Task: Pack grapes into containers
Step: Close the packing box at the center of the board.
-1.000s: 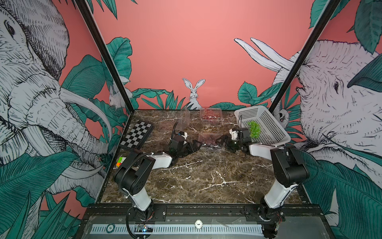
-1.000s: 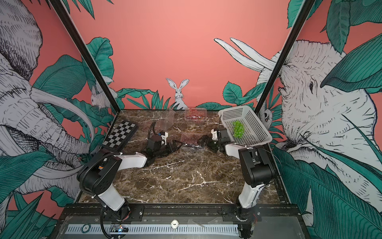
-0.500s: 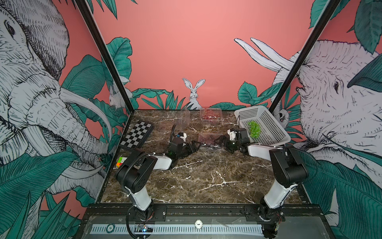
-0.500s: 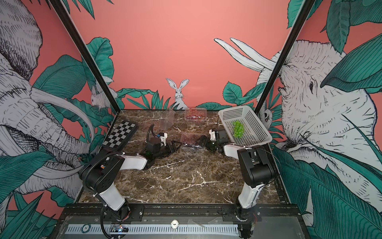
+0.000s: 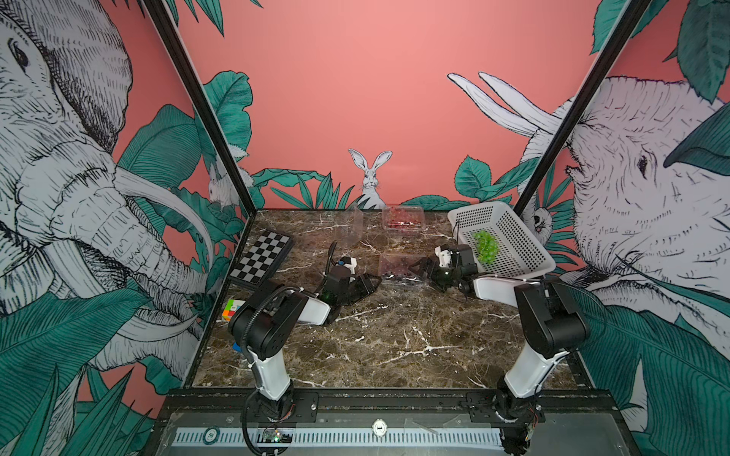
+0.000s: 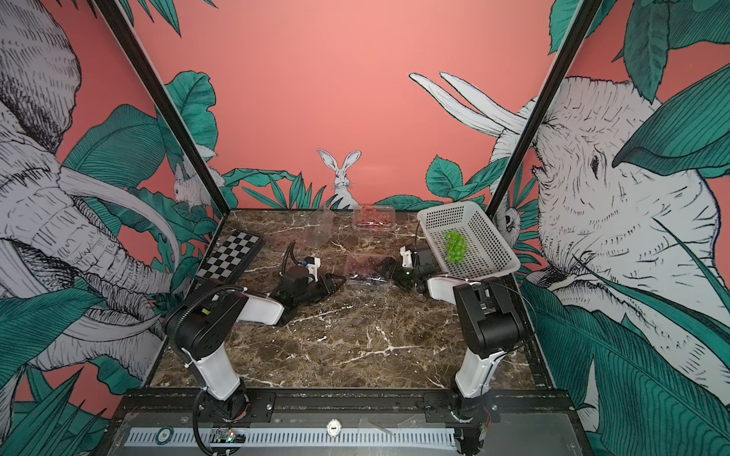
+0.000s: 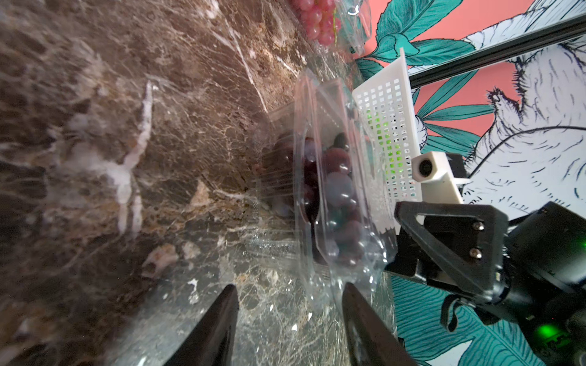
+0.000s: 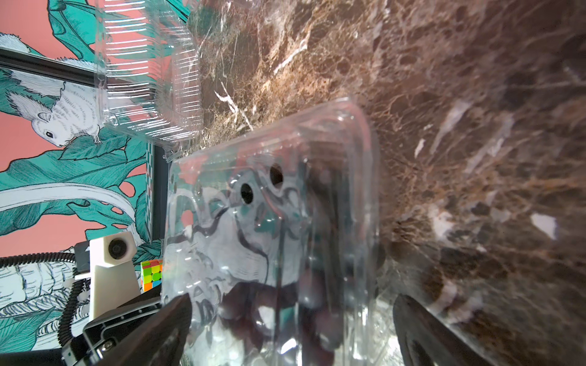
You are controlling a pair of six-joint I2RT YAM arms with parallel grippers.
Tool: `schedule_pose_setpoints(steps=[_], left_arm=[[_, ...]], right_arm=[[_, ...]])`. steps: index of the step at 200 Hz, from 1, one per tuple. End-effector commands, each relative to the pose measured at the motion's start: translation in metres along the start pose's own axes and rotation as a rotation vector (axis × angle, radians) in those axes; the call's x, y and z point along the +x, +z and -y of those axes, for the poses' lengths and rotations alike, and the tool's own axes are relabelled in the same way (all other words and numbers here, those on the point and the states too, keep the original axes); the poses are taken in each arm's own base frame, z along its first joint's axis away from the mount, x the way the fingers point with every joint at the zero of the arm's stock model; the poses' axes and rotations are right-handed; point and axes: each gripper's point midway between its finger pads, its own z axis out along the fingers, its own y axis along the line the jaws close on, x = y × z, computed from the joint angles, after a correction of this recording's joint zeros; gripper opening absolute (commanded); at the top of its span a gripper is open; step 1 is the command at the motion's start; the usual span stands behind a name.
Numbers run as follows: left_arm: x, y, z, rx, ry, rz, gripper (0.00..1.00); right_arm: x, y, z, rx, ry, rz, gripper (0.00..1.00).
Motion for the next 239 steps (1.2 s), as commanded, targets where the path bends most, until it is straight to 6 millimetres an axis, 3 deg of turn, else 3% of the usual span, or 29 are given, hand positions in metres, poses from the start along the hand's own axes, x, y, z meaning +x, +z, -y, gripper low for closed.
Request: schedule_pose_setpoints(steps=[1,239], left_arm=[[-0.012,0.007,0.014,0.047,0.015,0.025,0.43],[-0.010,0.021,0.021,0.054,0.020,0.013,0.19]], right_arm=[[0.004,0.002,0.000,-0.012,-0.010,-0.004,0.99],[0.004,0.012,0.005,-0.018,0.002,-0.014,0.99]])
